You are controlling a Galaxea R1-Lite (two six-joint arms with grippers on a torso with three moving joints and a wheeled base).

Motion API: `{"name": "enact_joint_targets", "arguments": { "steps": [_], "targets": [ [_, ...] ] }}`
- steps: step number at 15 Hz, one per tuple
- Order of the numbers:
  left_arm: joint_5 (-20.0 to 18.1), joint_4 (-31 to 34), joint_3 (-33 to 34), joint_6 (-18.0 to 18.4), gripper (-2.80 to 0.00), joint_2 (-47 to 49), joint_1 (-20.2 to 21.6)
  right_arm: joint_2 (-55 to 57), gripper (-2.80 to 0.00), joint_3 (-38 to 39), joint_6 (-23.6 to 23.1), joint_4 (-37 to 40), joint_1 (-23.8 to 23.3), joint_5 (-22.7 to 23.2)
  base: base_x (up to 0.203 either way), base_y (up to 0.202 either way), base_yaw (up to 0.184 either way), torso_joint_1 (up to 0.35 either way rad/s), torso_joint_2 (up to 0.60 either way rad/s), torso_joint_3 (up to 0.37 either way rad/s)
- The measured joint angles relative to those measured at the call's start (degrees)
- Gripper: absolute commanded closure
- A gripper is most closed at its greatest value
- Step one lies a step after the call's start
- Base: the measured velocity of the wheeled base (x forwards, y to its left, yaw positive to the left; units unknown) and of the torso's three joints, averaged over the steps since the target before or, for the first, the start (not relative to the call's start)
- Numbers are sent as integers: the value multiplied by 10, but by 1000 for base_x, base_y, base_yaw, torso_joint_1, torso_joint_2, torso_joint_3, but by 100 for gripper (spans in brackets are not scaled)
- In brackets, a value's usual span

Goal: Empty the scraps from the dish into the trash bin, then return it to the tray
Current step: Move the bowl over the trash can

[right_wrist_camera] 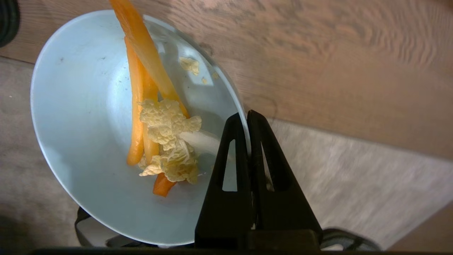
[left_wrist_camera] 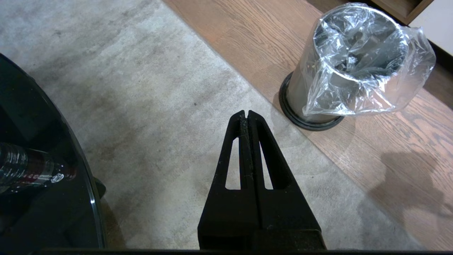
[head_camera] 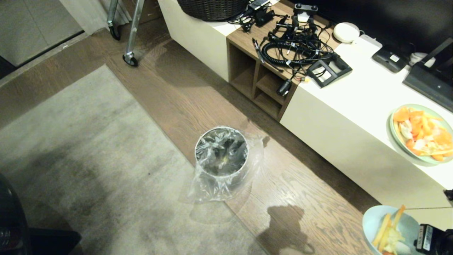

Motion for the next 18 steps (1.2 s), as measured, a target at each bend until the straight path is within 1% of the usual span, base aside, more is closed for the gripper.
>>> {"name": "enact_joint_targets", "arguments": {
  "steps": [3, 5, 8, 12, 15, 18],
  "targets": [
    [0, 0, 0, 0, 0, 0, 0, 8, 0, -42, -50, 0, 4, 2, 0, 0, 0, 0, 0, 0],
    [0, 0, 0, 0, 0, 0, 0, 22, 0, -75, -62, 0, 23, 2, 0, 0, 0, 0, 0, 0],
    [0, 0, 0, 0, 0, 0, 0, 41, 0, -121, -63, 0, 72, -1, 0, 0, 0, 0, 0, 0],
    [0, 0, 0, 1, 0, 0, 0, 73, 0, -177, -55, -2, 146, -27, 0, 0, 0, 0, 0, 0],
    [0, 0, 0, 1, 0, 0, 0, 106, 0, -218, -45, -10, 182, -48, 0, 0, 0, 0, 0, 0],
    [0, 0, 0, 0, 0, 0, 0, 149, 0, -252, -44, -51, 217, -77, 0, 0, 0, 0, 0, 0]
  ]
}}
